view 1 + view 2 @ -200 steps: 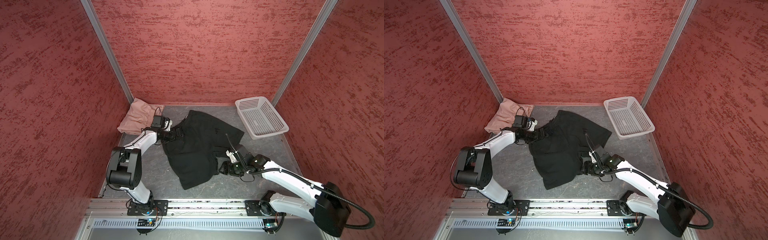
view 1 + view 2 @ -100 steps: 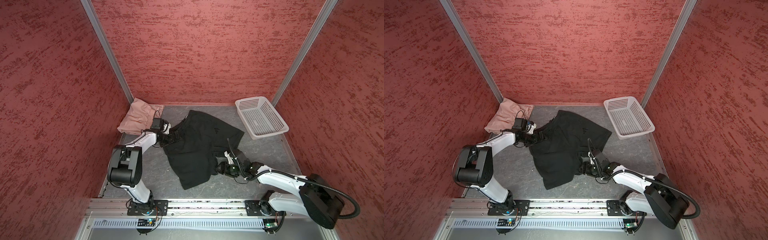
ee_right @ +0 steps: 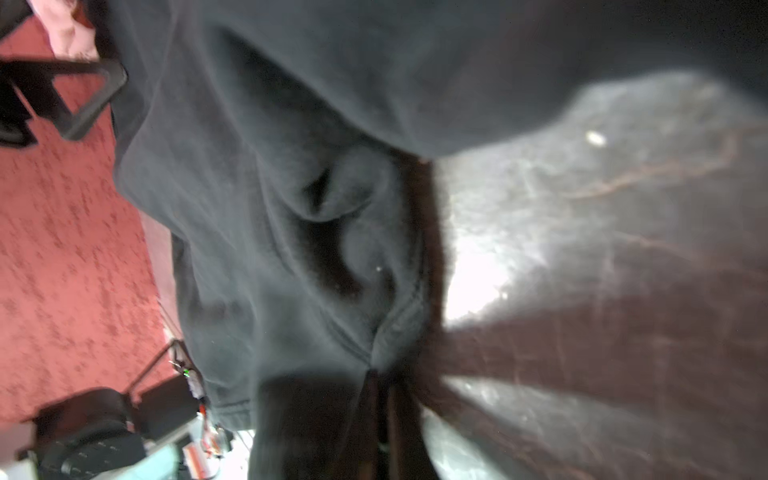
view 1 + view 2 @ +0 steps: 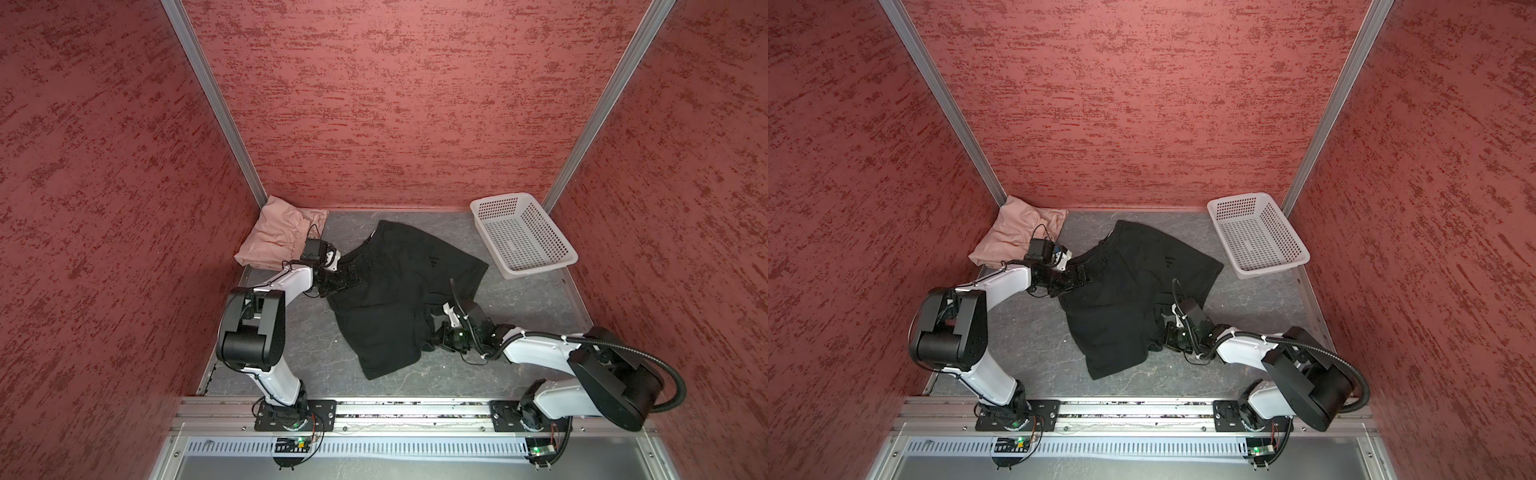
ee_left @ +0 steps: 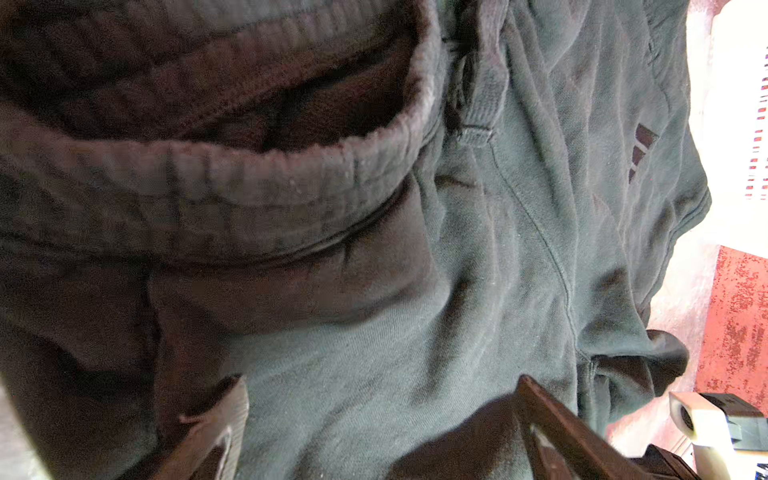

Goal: Fold and stack the shorts

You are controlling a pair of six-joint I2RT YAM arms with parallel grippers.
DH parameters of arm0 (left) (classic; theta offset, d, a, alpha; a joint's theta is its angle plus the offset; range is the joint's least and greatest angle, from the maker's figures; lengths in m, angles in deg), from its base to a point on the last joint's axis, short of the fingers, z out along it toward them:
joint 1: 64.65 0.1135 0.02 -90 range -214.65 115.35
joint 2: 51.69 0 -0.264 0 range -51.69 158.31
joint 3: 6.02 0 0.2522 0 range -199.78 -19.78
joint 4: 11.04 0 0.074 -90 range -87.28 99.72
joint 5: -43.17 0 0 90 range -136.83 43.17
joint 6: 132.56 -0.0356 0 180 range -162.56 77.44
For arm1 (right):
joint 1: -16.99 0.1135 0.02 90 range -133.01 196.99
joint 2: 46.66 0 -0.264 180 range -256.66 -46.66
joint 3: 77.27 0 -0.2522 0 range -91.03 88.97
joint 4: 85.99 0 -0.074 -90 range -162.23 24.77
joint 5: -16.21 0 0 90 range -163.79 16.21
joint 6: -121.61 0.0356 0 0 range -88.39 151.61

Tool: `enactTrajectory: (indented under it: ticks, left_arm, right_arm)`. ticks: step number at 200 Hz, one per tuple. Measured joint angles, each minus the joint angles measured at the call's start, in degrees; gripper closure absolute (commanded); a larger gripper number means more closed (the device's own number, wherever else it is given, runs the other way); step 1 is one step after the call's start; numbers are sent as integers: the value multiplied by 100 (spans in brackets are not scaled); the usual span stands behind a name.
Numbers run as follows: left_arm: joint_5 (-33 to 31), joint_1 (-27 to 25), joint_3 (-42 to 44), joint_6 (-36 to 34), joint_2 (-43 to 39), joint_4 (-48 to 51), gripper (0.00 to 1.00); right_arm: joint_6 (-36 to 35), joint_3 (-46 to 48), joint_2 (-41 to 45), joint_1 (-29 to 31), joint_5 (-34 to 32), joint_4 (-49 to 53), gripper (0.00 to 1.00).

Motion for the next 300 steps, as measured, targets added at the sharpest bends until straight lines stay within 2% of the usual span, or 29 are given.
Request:
enactTrajectory:
  ticks: [48,79,88,93,99,130,153,183,199,244,273,300]
  left_arm:
    - [13,138,177,63,2,-96,1]
    - [46,238,227,127,4,-133,1]
    - [66,238,238,138,4,-142,1]
    - [76,238,243,140,4,-149,1]
    - [94,238,249,142,4,-155,1]
    - [153,214,254,140,0,-151,1]
    - [153,153,238,118,-42,-70,1]
    - [173,116,85,94,-249,201,1]
    - [170,111,-98,63,-431,323,1]
    - [153,-68,-623,-17,-619,330,1]
    - [151,-319,-662,-81,-608,289,1]
    - [125,-350,-660,-105,-533,278,1]
  right_arm:
    - [-33,-667,1331,-9,-282,1779,100]
    - [136,-629,2170,-96,-396,2625,100]
    - [212,-549,2328,-111,-400,2852,61]
    - [243,-496,2402,-118,-404,3003,49]
    - [286,-452,2479,-127,-407,3200,43]
    - [260,-531,2828,-131,-564,4109,29]
    - [59,-905,2577,-26,-710,4221,27]
    - [-271,-1419,1523,149,-1158,4236,25]
    - [-420,-1499,1270,92,-1458,4203,25]
    - [-717,-1606,1421,-608,-2129,4207,26]
    - [-815,-1292,1788,-730,-2155,3976,26]
    - [-1010,-822,1867,-866,-2111,3554,26]
